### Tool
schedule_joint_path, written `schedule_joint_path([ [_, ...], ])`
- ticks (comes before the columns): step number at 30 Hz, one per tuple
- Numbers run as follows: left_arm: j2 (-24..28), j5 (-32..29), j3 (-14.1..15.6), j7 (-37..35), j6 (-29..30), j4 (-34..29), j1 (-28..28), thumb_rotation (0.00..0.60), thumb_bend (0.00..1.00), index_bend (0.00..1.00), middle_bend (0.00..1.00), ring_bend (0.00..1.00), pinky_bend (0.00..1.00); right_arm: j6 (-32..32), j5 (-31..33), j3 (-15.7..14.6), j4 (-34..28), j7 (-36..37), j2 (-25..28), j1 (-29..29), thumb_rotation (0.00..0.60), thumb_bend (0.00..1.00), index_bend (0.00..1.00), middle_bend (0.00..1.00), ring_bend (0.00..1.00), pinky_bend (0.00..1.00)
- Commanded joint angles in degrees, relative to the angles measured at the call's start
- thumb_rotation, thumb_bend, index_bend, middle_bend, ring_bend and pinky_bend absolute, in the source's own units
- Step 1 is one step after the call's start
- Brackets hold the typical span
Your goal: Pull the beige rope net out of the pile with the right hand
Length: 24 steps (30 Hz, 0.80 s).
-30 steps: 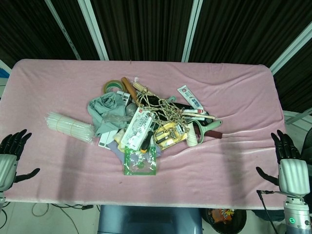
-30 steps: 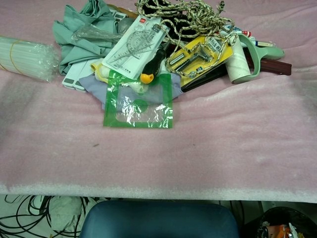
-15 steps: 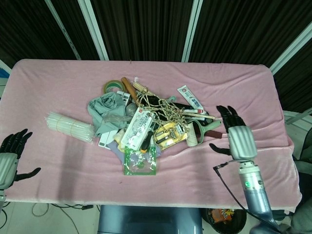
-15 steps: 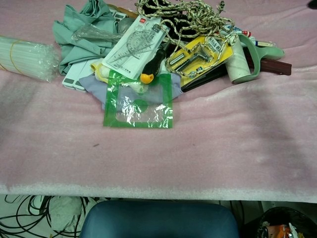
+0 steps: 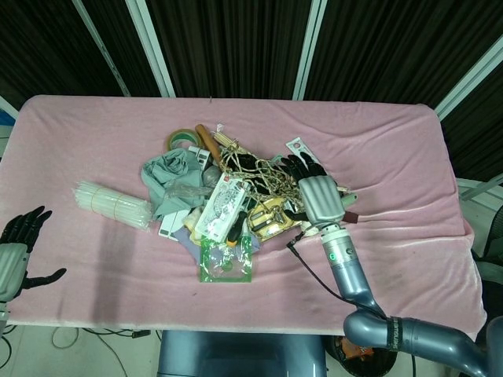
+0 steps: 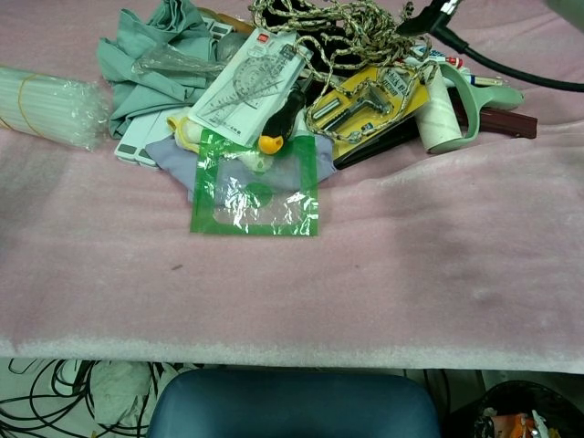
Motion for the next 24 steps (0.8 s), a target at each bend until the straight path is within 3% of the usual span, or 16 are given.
schedule_joint_path([
  [1, 0.16, -0.36, -0.08, -0.38, -0.37, -0.10, -0.11, 0.600, 0.00, 0.00, 0.00, 0.00, 0.00, -2.65, 2.80, 1.31, 6.15, -0.91, -3.91, 3.92, 0.600, 0.11, 0.14, 0.15, 0.09, 0.22],
  [11, 0.76, -1.34, -0.31, -1.74, -1.43, -0.53, -0.42, 0.600, 0.00, 0.00, 0.00, 0.00, 0.00, -4.89, 5.21, 0.35, 15.68, 0.51, -9.25, 8.43, 0.600, 0.13, 0.23, 0.19, 0.12, 0.25],
  [15, 0.95, -1.50, -0.28, -2.12, -1.72, -0.66, -0.47, 0.600, 0.00, 0.00, 0.00, 0.00, 0.00, -5.44, 5.54, -0.50, 18.32, 1.52, -10.50, 8.95, 0.600, 0.24, 0.32, 0.27, 0.17, 0.28],
  [19, 1.01, -1.73, -0.33, -2.22, -1.83, -0.78, -0.48, 0.600, 0.00, 0.00, 0.00, 0.00, 0.00, -4.81, 4.40, -0.79, 20.31, 3.60, -11.62, 9.31, 0.600, 0.42, 0.52, 0.45, 0.35, 0.42],
  [24, 1.04, -1.70, -0.29, -2.13, -1.80, -0.95, -0.45, 0.600, 0.00, 0.00, 0.00, 0.00, 0.00, -3.66, 2.40, -0.88, 21.78, 5.78, -11.94, 9.59, 0.600, 0.53, 0.72, 0.62, 0.56, 0.61],
])
